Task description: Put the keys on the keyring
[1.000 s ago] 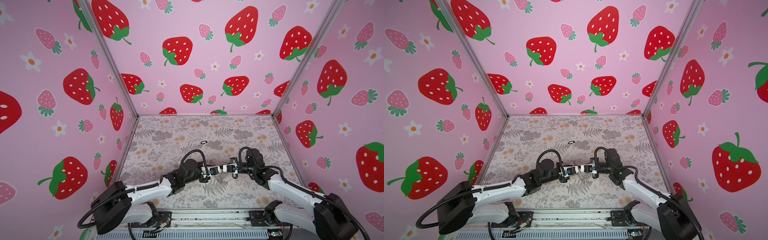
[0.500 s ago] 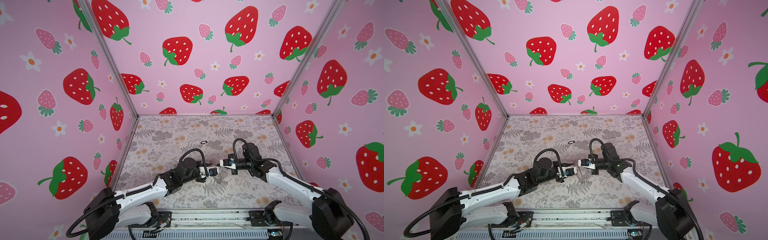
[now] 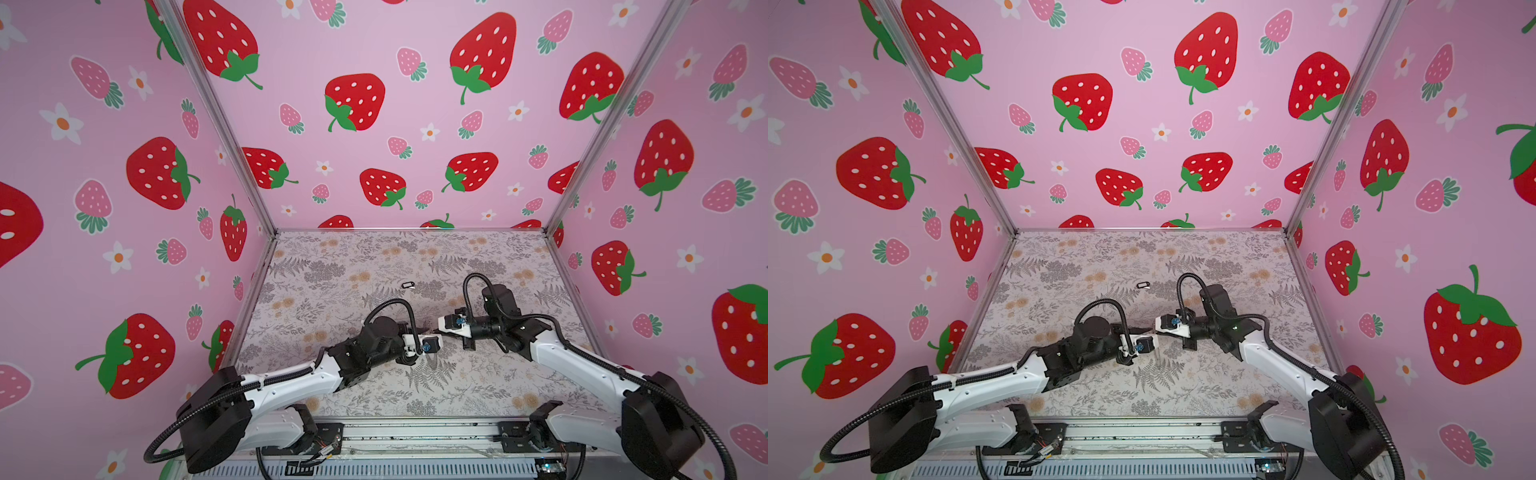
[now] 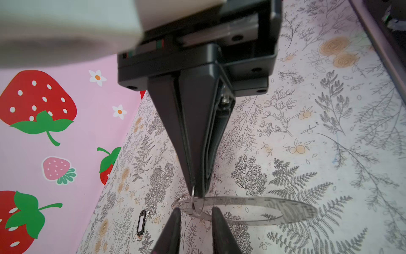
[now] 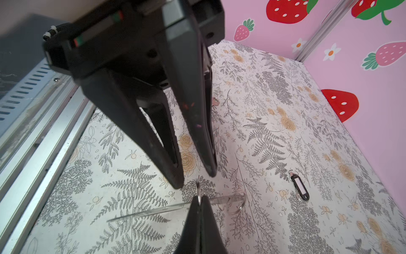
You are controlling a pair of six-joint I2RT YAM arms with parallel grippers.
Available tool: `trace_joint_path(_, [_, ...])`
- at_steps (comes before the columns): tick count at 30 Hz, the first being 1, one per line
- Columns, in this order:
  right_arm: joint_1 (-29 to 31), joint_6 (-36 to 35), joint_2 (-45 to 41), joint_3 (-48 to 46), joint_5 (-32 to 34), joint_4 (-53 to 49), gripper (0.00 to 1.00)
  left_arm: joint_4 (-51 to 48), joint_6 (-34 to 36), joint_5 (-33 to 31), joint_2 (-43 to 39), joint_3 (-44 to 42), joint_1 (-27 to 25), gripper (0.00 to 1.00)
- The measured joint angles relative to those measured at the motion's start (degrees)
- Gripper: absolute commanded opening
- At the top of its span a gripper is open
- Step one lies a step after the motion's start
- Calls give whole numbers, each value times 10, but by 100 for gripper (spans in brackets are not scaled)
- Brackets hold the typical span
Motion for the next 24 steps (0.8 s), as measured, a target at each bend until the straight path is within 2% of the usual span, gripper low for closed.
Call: trace_joint_path(24, [0,8,8,6,0,-16,0,-12,21,-27,34,30,-16,16])
